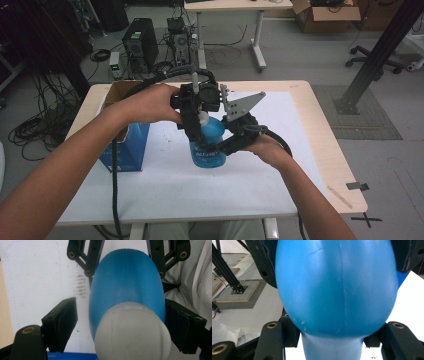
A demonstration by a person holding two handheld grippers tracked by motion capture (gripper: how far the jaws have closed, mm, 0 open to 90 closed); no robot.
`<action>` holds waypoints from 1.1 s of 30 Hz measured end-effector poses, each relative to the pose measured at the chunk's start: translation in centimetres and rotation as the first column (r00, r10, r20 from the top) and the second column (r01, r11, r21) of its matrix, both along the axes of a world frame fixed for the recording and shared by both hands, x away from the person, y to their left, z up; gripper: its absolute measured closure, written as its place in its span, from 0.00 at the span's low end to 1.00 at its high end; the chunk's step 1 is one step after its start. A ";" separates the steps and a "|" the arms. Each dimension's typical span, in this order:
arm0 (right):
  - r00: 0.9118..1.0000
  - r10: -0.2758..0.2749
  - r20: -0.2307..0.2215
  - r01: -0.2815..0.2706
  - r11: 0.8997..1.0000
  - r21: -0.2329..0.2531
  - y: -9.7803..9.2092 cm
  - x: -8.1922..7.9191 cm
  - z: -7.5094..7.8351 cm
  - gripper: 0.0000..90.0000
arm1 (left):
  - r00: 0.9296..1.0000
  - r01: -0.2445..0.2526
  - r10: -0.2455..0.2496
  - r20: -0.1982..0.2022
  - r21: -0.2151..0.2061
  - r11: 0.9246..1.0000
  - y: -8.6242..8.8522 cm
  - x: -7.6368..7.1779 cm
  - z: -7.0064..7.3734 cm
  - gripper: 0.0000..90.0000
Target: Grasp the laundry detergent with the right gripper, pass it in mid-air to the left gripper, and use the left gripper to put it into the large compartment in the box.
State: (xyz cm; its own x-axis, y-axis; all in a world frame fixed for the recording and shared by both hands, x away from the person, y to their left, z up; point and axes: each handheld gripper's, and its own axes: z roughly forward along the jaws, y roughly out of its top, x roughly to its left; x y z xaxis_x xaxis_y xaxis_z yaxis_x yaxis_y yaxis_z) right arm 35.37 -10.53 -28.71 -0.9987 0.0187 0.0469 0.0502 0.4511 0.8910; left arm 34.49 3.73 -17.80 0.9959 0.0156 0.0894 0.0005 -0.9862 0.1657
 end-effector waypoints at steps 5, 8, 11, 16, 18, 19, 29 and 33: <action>1.000 0.002 0.001 -0.002 1.000 0.000 0.0 0.0 0.0 0.48 | 1.000 0.002 -0.002 0.001 0.006 1.000 0.0 0.0 -0.1 0.25; 1.000 0.002 0.002 -0.002 1.000 -0.001 0.0 0.0 0.0 0.48 | 1.000 0.002 -0.002 -0.002 0.003 1.000 0.0 0.0 -0.1 0.26; 1.000 0.002 0.003 -0.002 1.000 0.000 0.0 0.0 0.0 0.48 | 1.000 0.003 -0.003 -0.007 0.007 1.000 -0.1 0.0 -0.2 0.27; 1.000 0.001 0.000 -0.001 1.000 0.003 0.0 0.0 0.0 0.48 | 1.000 0.005 -0.005 -0.012 0.007 1.000 0.0 0.0 -0.2 0.30; 1.000 0.002 0.000 -0.002 1.000 0.003 0.0 -0.1 0.0 0.48 | 1.000 0.005 -0.005 -0.013 0.005 1.000 0.0 0.0 -0.3 0.31; 1.000 0.003 -0.001 -0.003 1.000 0.002 0.0 -0.1 0.0 0.48 | 1.000 0.006 -0.006 -0.013 0.004 1.000 0.0 0.0 -0.3 0.33; 1.000 0.003 -0.002 -0.003 1.000 0.003 0.0 -0.1 -0.1 0.48 | 0.999 0.016 -0.016 -0.034 -0.002 1.000 0.1 0.0 -0.2 0.42; 1.000 0.002 -0.002 -0.002 1.000 0.004 0.0 -0.1 -0.1 0.48 | 0.999 0.022 -0.022 -0.024 -0.001 1.000 0.0 -0.1 -0.2 0.42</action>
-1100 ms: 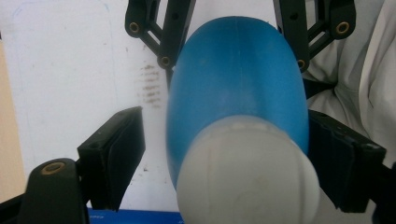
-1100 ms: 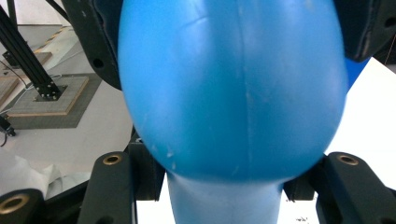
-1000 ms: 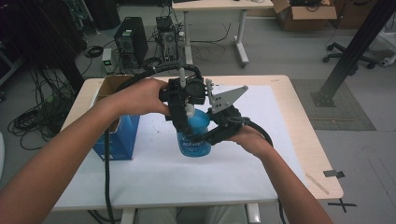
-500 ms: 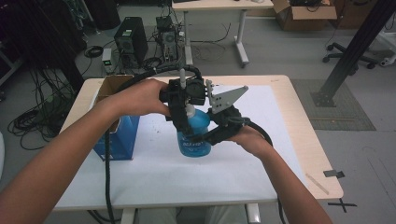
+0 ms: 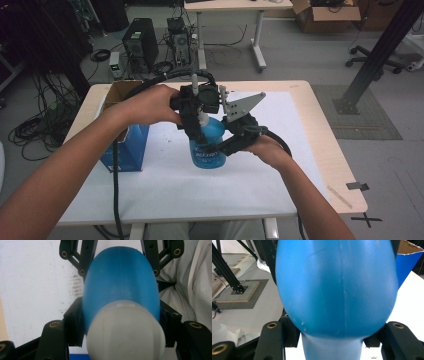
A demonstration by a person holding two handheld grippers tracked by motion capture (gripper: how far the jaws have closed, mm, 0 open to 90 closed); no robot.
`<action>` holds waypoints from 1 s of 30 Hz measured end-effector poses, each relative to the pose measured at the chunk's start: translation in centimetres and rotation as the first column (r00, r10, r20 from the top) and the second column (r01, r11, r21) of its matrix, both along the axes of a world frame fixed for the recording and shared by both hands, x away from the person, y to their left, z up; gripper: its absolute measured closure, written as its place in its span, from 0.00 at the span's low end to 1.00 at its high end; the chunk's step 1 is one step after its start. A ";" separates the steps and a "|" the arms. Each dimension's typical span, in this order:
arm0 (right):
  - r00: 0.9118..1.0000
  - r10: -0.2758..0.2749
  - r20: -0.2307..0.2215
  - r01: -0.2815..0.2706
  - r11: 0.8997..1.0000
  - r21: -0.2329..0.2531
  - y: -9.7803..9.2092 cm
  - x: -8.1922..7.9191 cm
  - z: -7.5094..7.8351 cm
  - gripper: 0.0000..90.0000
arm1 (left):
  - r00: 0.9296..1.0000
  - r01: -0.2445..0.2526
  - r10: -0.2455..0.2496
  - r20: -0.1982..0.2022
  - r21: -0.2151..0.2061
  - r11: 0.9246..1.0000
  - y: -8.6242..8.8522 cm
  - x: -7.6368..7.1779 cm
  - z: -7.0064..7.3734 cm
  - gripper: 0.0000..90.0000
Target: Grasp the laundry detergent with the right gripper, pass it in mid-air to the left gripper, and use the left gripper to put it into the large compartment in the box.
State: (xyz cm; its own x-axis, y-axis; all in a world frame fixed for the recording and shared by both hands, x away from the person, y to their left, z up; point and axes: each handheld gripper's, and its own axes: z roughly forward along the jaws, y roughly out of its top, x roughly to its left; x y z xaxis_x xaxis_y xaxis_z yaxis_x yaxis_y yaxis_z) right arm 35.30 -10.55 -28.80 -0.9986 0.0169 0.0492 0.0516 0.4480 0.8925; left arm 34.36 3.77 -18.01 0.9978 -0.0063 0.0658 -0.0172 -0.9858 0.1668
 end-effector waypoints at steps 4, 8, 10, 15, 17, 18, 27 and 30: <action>1.000 0.001 0.008 -0.001 1.000 0.002 0.0 0.0 0.1 0.48 | 1.000 0.008 -0.008 0.009 -0.003 1.000 0.0 -0.2 0.1 0.42; 1.000 0.004 0.011 -0.004 1.000 0.010 0.0 -0.1 0.2 0.48 | 1.000 0.011 -0.011 0.016 -0.001 1.000 -0.1 -0.4 0.4 0.42; 1.000 0.004 0.011 -0.004 1.000 0.014 0.0 -0.2 0.3 0.48 | 1.000 0.012 -0.012 0.018 0.004 1.000 -0.1 -0.4 0.6 0.42; 0.999 0.008 -0.038 -0.007 1.000 0.021 -0.1 -0.1 0.6 0.30 | 0.999 0.011 -0.012 0.031 0.027 1.000 -0.2 -0.5 0.7 0.42; 0.998 0.005 -0.055 -0.004 1.000 0.006 -0.4 -0.2 0.7 0.26 | 0.999 -0.003 0.002 0.038 0.022 1.000 0.1 -0.4 0.8 0.42; 0.998 0.005 -0.055 -0.004 1.000 0.006 -0.4 -0.2 0.7 0.26 | 0.999 -0.003 0.002 0.038 0.022 1.000 0.1 -0.4 0.8 0.42; 0.992 -0.124 -0.038 0.117 0.982 -0.148 -3.9 -0.1 0.7 0.09 | 0.994 -0.087 0.085 0.071 0.019 0.996 2.1 0.3 2.7 0.42; 0.987 -0.160 -0.029 0.151 0.966 -0.208 -5.0 -0.1 0.9 0.07 | 0.988 -0.131 0.128 0.091 0.018 0.991 2.8 0.6 3.5 0.42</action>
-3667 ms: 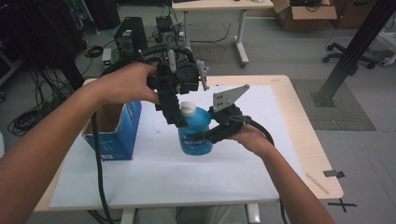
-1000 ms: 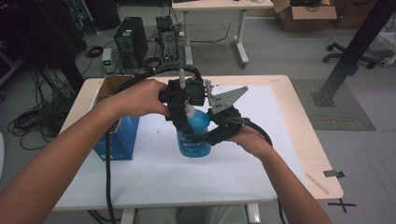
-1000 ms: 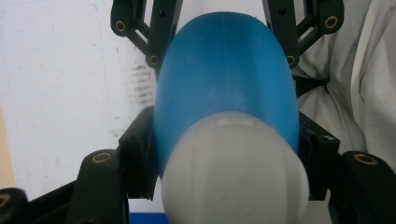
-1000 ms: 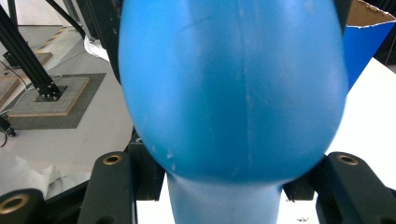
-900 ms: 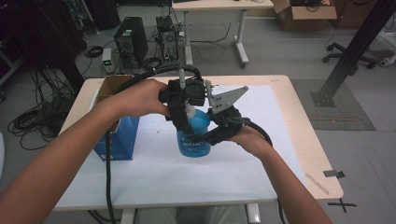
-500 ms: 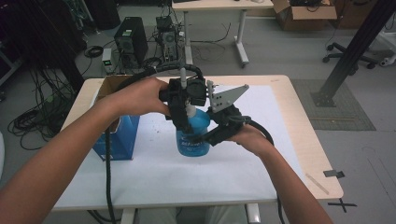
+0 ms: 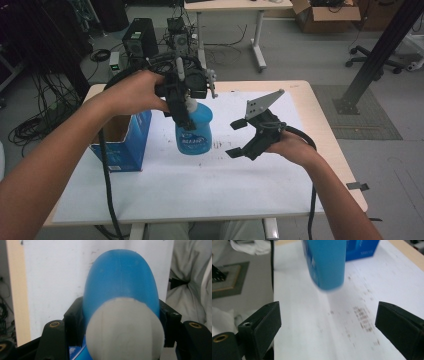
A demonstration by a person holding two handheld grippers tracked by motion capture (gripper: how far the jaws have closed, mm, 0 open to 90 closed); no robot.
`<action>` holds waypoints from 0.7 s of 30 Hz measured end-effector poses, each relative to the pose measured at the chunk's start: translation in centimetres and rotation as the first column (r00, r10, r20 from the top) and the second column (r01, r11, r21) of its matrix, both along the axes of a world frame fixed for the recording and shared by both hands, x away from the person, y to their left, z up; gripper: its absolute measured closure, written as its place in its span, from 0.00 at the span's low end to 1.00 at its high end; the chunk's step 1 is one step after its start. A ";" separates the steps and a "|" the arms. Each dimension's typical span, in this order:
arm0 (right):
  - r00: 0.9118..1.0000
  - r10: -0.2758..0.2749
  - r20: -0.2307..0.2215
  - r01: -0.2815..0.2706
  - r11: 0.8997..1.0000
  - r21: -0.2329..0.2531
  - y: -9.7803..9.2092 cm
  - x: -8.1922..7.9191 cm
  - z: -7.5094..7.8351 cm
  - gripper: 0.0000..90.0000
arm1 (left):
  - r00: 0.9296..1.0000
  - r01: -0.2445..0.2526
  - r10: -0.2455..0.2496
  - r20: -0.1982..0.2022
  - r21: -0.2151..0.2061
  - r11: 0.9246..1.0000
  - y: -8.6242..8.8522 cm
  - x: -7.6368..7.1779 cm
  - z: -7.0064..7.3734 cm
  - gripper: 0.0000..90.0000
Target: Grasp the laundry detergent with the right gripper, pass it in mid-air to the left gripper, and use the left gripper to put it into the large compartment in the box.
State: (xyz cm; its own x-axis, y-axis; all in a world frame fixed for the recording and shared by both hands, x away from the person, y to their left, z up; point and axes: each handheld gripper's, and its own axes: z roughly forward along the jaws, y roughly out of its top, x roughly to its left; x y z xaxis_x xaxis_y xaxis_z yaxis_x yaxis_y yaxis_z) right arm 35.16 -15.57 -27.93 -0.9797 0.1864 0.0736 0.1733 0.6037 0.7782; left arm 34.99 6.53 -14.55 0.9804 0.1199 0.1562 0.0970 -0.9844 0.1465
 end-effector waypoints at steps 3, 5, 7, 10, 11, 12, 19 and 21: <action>1.000 -0.022 0.011 0.023 0.999 -0.036 -1.0 -0.1 0.2 0.06 | 0.999 -0.033 0.033 0.021 -0.002 0.999 0.6 0.3 0.7 0.42; 0.999 -0.037 0.017 0.037 0.998 -0.046 -1.6 -0.2 0.4 0.06 | 0.998 -0.056 0.057 0.032 -0.005 0.998 1.0 0.5 1.3 0.42; 0.998 -0.050 0.023 0.051 0.997 -0.054 -2.1 -0.3 0.6 0.06 | 0.996 -0.078 0.078 0.041 0.000 0.997 1.3 0.7 2.0 0.42; 0.997 -0.067 0.030 0.069 0.996 -0.064 -2.8 -0.3 0.9 0.06 | 0.990 -0.132 0.131 0.053 0.008 0.991 1.8 1.2 3.0 0.42; 0.997 -0.071 0.031 0.073 0.995 -0.065 -3.1 -0.4 0.9 0.06 | 0.987 -0.150 0.149 0.058 0.013 0.989 2.0 1.4 3.4 0.42; 0.997 -0.074 0.033 0.076 0.995 -0.071 -3.3 -0.4 1.0 0.07 | 0.983 -0.174 0.173 0.061 0.011 0.985 2.2 1.5 3.8 0.42; 0.994 -0.099 0.046 0.104 0.988 -0.119 -4.8 -0.7 1.6 0.06 | 0.952 -0.298 0.296 0.073 0.024 0.954 3.6 2.6 6.3 0.42; 0.992 -0.112 0.049 0.118 0.984 -0.136 -5.5 -0.7 2.0 0.06 | 0.943 -0.328 0.325 0.078 0.028 0.944 3.9 2.7 6.8 0.42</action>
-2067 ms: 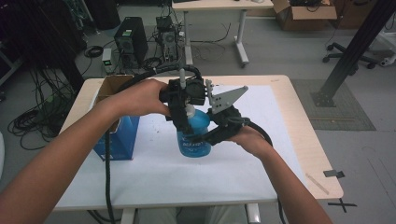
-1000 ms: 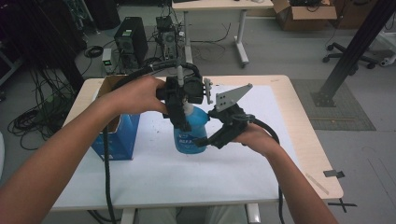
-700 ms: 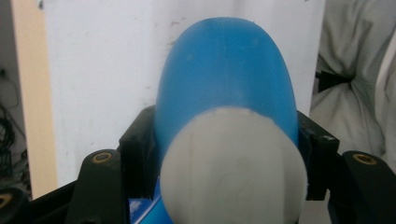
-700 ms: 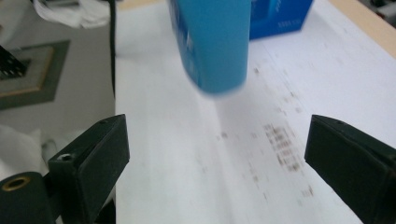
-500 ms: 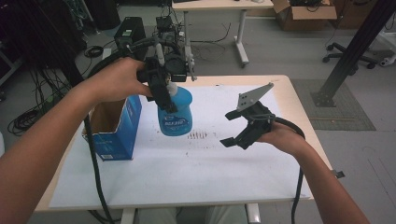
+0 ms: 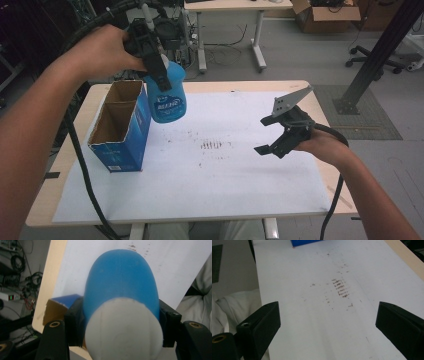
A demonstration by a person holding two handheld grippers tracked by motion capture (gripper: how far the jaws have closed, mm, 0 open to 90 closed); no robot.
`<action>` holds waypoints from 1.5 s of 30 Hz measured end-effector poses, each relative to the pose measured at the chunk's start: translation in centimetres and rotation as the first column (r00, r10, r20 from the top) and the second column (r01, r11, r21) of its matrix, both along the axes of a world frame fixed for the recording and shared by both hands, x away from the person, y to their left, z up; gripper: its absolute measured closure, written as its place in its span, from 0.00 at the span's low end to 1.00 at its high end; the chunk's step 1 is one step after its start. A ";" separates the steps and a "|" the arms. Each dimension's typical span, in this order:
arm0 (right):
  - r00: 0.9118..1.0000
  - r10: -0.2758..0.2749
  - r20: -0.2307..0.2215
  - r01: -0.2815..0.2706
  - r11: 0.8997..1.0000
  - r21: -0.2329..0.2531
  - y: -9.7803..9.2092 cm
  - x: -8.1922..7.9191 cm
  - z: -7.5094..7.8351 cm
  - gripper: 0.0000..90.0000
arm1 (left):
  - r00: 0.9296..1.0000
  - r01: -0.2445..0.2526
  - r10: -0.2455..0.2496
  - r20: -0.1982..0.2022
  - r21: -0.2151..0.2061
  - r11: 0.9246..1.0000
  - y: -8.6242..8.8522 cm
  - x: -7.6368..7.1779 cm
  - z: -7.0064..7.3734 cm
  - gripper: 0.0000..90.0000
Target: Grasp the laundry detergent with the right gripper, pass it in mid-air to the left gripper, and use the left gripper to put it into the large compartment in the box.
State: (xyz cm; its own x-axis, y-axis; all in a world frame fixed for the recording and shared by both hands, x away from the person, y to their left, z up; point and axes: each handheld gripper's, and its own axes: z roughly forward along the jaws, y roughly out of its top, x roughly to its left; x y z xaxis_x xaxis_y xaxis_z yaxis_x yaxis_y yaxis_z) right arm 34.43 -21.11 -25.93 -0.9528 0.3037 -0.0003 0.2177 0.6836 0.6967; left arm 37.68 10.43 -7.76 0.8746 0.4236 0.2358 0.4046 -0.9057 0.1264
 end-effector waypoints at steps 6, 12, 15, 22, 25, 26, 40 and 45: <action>1.000 -0.014 0.005 0.014 1.000 -0.019 -1.2 0.1 0.8 0.06 | 0.996 -0.087 0.087 0.007 -0.001 0.996 1.2 0.4 1.3 0.42; 1.000 -0.018 0.007 0.018 0.999 -0.040 -1.9 0.2 1.2 0.06 | 0.977 -0.211 0.211 0.004 -0.044 0.977 2.6 0.9 2.5 0.42; 1.000 -0.022 0.008 0.022 0.998 -0.065 -2.0 0.3 1.2 0.06 | 0.961 -0.275 0.276 0.014 -0.047 0.960 3.1 1.0 2.9 0.42; 1.000 -0.022 0.012 0.023 0.995 -0.098 -2.1 0.8 1.1 0.06 | 0.904 -0.424 0.426 0.022 -0.074 0.903 4.8 1.6 3.2 0.42; 1.000 -0.020 0.009 0.021 0.993 -0.113 -2.2 1.1 1.1 0.06 | 0.873 -0.483 0.486 0.026 -0.083 0.872 5.8 1.9 3.1 0.42; 1.000 -0.022 0.008 0.023 0.993 -0.117 -2.2 1.2 1.0 0.06 | 0.860 -0.505 0.509 0.026 -0.090 0.858 6.1 1.9 3.1 0.42; 1.000 -0.030 0.006 0.030 0.992 -0.120 -2.9 2.1 1.1 0.06 | 0.681 -0.722 0.731 0.042 -0.128 0.680 10.5 2.1 3.2 0.42; 1.000 -0.024 0.008 0.025 0.991 -0.132 -2.8 2.2 1.4 0.06 | 0.634 -0.760 0.772 0.038 -0.152 0.632 11.8 1.6 2.6 0.42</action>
State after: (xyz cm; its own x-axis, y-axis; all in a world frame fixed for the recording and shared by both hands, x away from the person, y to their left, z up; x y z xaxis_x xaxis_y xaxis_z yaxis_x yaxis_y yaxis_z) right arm 36.68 -23.96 -24.52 -0.9449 0.3237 -0.0478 0.2313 0.7640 0.6023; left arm 39.29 22.20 -5.14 0.1991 0.9589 0.2019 0.9271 -0.2511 0.2784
